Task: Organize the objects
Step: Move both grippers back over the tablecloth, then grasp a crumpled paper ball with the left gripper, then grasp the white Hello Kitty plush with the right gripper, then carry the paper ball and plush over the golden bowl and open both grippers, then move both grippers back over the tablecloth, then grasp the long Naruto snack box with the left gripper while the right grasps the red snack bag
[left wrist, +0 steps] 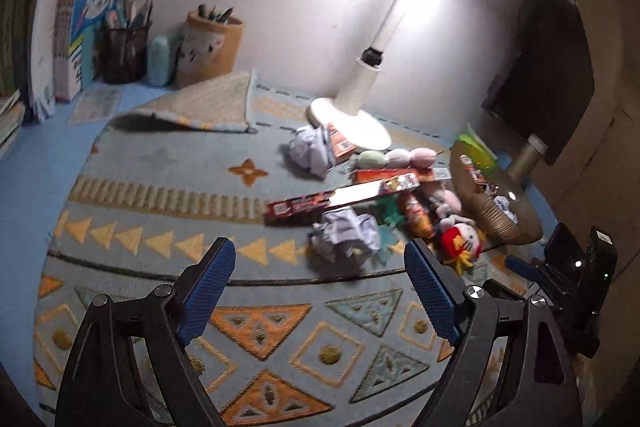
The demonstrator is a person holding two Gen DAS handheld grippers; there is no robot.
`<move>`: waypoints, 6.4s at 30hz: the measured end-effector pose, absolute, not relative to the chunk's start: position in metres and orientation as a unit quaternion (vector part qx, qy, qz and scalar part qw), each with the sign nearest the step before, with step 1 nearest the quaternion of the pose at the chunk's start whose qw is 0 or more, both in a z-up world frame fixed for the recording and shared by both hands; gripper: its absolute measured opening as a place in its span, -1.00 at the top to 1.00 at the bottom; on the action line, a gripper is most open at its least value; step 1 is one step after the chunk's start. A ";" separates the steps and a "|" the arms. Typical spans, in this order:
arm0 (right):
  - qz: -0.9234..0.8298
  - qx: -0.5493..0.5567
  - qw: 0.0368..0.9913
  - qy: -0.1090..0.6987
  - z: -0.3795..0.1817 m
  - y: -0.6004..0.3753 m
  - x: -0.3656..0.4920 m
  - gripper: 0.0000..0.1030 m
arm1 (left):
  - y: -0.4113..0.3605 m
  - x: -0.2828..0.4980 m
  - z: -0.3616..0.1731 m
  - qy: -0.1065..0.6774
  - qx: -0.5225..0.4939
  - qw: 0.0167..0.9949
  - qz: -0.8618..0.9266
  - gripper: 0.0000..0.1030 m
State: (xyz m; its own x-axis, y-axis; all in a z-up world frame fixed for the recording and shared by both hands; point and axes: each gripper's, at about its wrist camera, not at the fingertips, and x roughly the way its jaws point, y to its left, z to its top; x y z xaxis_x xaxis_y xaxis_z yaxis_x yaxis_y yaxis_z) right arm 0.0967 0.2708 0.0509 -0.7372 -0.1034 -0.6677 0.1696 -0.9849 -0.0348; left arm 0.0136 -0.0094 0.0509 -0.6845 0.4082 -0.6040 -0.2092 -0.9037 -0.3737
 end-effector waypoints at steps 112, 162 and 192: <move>-0.934 0.351 0.053 -0.040 0.076 0.313 0.138 -0.06 | 0.116 -0.021 0.094 -0.025 -0.342 0.307 0.888 0.13; -0.928 0.363 0.076 0.045 0.039 0.244 0.079 -0.66 | -0.022 -0.032 0.014 -0.058 -0.395 0.132 0.908 -0.88; -0.890 0.432 0.145 0.001 0.038 0.241 0.005 -0.06 | 0.082 -0.095 0.019 0.150 -0.403 0.292 0.854 -0.28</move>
